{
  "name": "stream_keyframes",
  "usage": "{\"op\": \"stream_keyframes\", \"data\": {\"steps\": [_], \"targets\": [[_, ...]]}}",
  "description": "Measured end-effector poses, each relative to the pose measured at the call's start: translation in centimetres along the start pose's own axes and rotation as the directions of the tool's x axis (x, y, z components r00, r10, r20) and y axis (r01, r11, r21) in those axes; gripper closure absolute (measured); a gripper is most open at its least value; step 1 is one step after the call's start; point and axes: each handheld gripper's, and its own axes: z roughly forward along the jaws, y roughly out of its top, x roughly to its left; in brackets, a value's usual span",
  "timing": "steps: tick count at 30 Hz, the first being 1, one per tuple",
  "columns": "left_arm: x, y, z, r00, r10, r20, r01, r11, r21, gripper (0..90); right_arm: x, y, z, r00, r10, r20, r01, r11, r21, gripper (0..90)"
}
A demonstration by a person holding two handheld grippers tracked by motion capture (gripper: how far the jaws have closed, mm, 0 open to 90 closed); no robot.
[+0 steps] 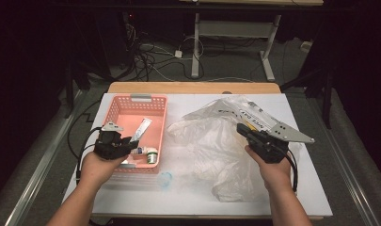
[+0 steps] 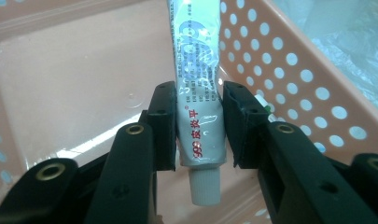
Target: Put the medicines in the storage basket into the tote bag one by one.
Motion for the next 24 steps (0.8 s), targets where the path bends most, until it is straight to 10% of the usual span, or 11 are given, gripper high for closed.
{"op": "stream_keyframes", "data": {"steps": [24], "targets": [[-3.6,-0.5,-1.5,0.9935,0.055,0.1,-0.04,0.9883,-0.147,65.4,0.3,-0.1,0.1,1.0,0.002,0.001,-0.002,1.0,0.006,90.0]]}}
